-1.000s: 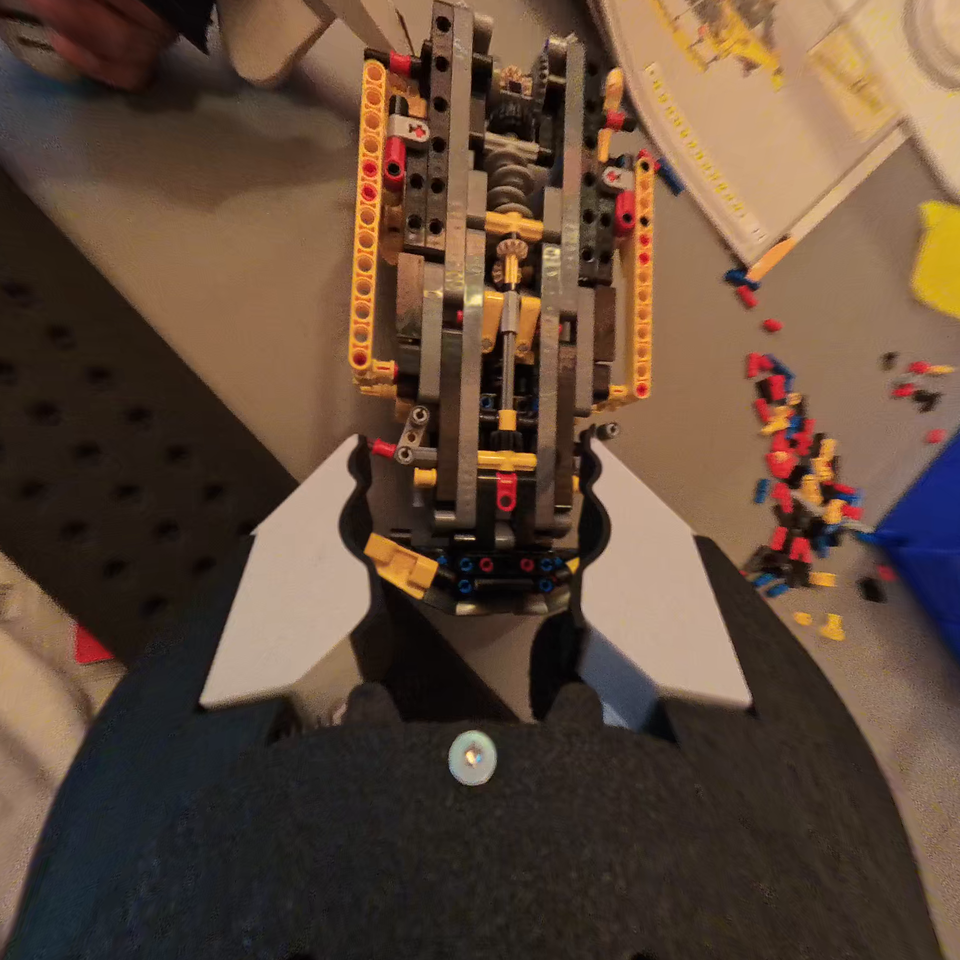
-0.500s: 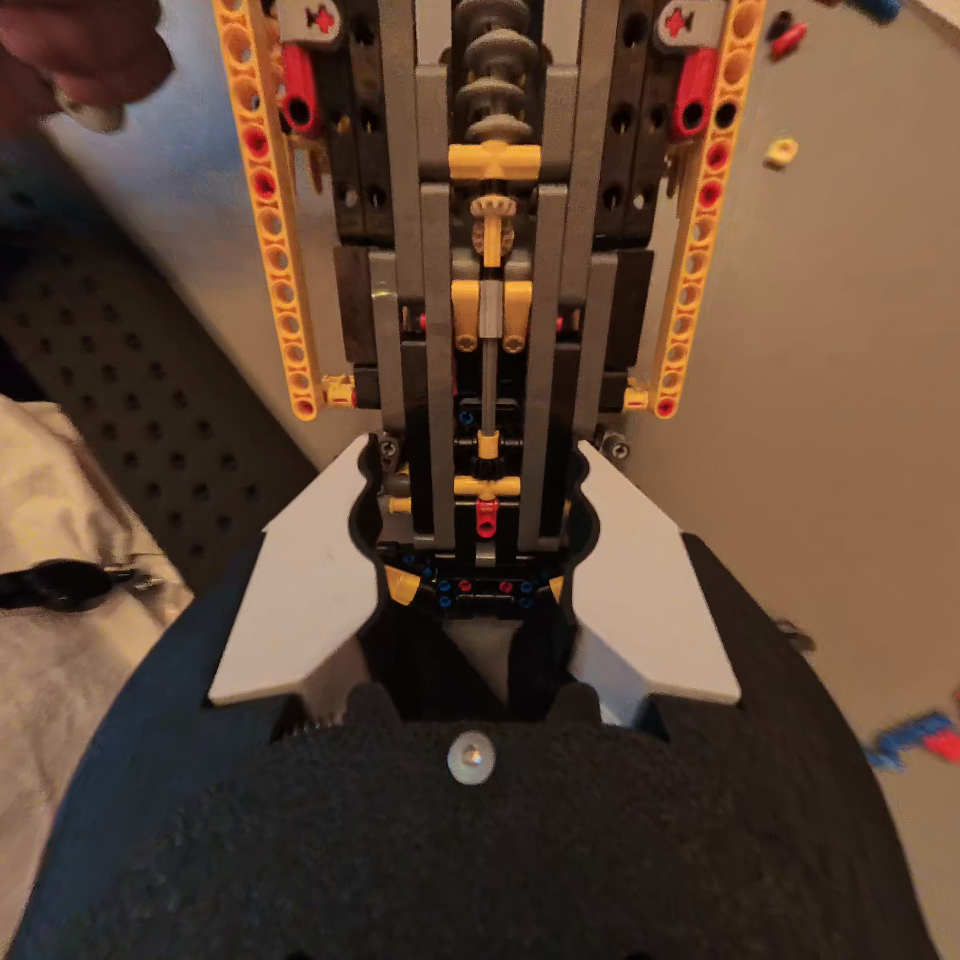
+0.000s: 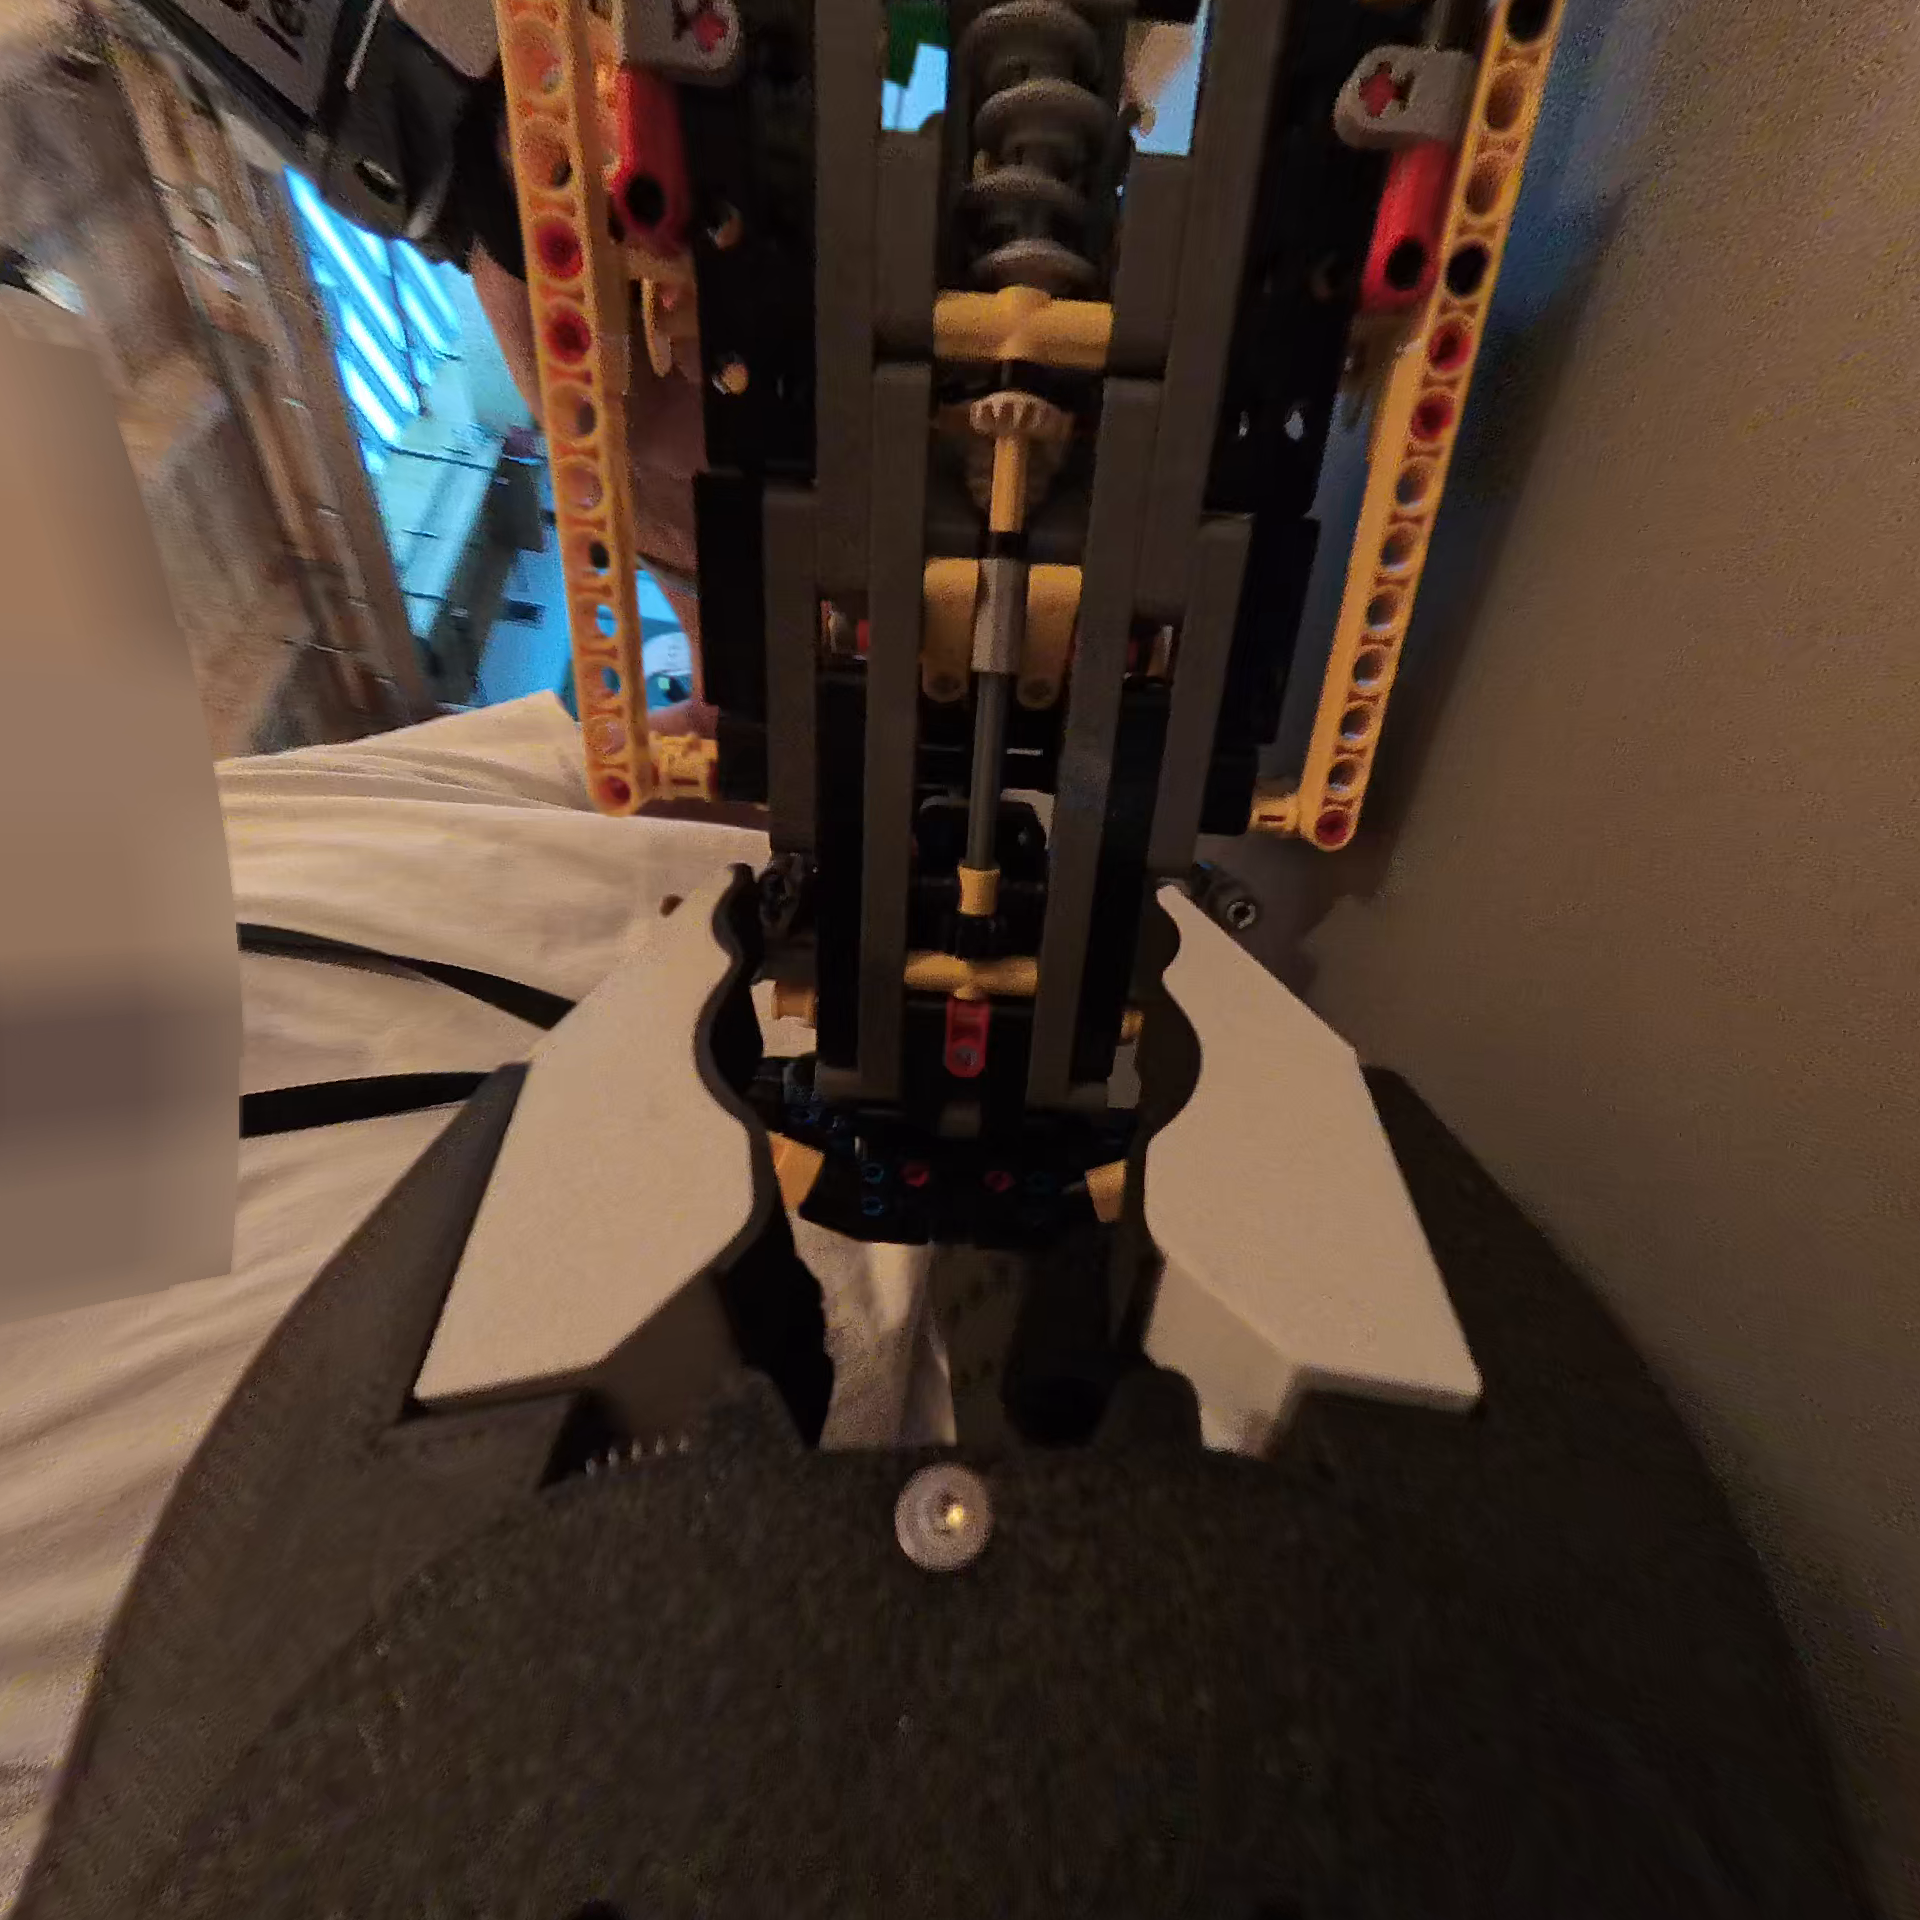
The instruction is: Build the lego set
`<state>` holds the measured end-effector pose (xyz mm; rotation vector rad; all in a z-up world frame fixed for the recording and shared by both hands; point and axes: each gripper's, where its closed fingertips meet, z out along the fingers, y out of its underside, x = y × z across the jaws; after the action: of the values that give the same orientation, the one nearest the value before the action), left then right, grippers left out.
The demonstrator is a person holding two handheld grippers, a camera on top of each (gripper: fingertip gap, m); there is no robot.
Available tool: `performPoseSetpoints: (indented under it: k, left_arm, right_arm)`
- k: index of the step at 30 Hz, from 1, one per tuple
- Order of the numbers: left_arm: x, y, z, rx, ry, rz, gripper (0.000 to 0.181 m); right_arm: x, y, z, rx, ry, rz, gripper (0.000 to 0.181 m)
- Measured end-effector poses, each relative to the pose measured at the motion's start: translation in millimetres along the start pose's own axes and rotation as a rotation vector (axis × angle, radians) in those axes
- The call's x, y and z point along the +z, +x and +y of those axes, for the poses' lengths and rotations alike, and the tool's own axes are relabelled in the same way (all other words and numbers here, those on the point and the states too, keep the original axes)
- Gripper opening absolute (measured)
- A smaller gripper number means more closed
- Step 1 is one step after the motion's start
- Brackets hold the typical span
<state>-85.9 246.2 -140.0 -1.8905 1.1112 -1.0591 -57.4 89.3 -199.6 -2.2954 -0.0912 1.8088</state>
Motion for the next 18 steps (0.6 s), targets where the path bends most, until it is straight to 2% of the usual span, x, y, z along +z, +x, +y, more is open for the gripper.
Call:
performPoseSetpoints:
  k: [5, 12, 15, 18]
  left_arm:
    - [31.6, -5.4, -5.4, -0.007, -0.048, 0.011, 0.024]
    - [43.5, -1.2, -10.5, -0.014, -0.031, 0.033, 0.024]
    - [44.8, -0.6, -11.5, -0.016, -0.008, 0.035, 0.025]
    - [45.6, -0.2, -12.4, -0.008, 0.007, 0.043, 0.025]
  right_arm:
    - [-13.2, 1.7, -4.2, 0.116, -0.013, -0.148, 0.073]
    - [-31.8, -3.3, -0.1, 0.217, -0.069, -0.178, 0.080]
    - [-48.3, -10.1, 0.4, 0.204, -0.077, -0.145, 0.079]
    - [-61.7, -13.2, -10.4, 0.093, -0.035, 0.020, 0.078]
